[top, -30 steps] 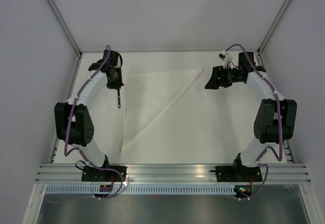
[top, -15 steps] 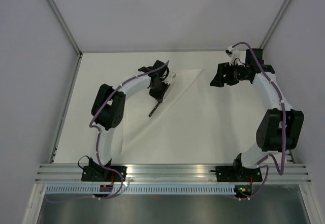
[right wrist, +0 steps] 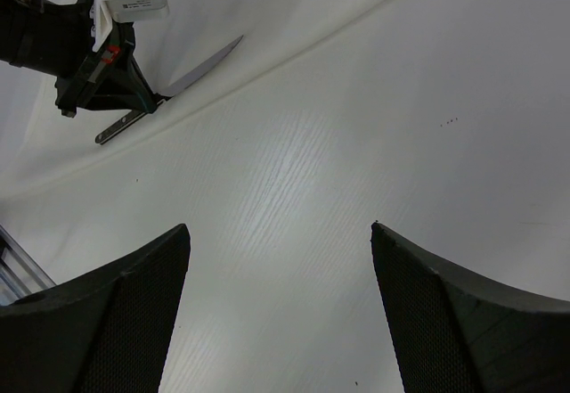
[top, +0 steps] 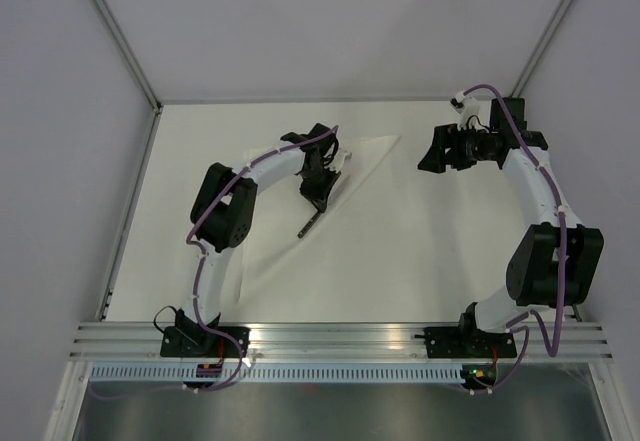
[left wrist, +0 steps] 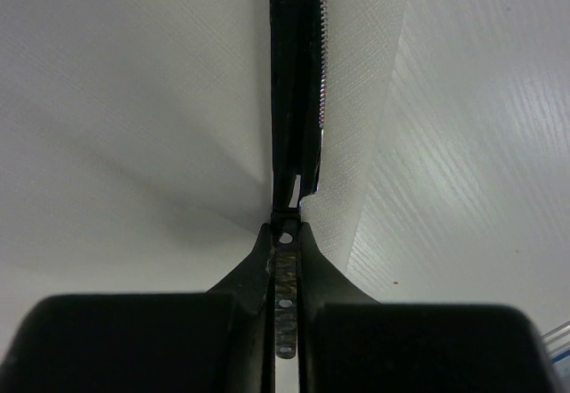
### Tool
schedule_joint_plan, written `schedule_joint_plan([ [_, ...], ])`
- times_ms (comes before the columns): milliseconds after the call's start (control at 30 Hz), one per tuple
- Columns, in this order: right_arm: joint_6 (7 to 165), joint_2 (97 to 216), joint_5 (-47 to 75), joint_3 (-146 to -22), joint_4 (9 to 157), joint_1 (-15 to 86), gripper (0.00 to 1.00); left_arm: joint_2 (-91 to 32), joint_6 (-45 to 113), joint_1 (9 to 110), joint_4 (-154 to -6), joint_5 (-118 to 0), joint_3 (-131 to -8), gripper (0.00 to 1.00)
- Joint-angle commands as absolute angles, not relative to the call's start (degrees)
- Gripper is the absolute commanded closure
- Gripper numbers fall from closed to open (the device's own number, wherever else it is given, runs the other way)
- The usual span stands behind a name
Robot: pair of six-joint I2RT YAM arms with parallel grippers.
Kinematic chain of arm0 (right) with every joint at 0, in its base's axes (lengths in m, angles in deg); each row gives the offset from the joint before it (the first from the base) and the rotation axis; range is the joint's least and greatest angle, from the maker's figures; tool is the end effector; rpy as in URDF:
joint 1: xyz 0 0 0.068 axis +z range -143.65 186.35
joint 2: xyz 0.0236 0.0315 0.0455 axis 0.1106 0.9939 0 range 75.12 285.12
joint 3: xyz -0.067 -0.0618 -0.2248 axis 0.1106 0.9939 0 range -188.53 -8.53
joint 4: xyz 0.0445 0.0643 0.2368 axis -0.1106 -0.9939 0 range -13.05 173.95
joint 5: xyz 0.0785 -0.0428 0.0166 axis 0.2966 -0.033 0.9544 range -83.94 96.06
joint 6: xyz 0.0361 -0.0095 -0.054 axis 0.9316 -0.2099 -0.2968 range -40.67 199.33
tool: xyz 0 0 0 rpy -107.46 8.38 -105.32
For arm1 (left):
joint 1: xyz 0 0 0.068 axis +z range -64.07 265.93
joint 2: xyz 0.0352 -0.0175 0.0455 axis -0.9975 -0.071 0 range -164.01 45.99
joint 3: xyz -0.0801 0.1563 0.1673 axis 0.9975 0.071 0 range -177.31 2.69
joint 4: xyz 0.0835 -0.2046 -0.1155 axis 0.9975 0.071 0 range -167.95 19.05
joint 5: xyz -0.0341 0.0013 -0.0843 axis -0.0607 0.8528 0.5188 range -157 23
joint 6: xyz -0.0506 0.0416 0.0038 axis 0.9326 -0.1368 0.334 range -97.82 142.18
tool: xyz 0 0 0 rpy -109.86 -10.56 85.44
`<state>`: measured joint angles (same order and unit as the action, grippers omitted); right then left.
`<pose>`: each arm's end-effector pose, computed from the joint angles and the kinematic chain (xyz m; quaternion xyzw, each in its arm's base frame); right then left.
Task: Fold the napkin, place the utensils inside, and roll it up
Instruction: Place the utensil onto the napkin
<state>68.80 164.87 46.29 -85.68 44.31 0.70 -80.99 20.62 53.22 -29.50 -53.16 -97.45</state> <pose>0.3297 0.0010 0.2644 -0.1490 0.8829 0.2794 0.3466 0.3513 -0.2404 0.1280 0.3048 0.9363 -0.1493 0.0903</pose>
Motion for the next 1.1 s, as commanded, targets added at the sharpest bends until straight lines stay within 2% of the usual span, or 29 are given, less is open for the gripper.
schedule_joint_plan([
  [0,69.7,165.0,46.7,-85.1,44.7,0.5,0.12,-81.2,24.7,52.4,-27.4,-51.1,-99.3,0.98],
  [1067,70.1,166.4,46.9,-84.2,46.0,0.4,0.12,-81.4,22.4,50.8,-24.2,-56.3,-98.8,0.98],
])
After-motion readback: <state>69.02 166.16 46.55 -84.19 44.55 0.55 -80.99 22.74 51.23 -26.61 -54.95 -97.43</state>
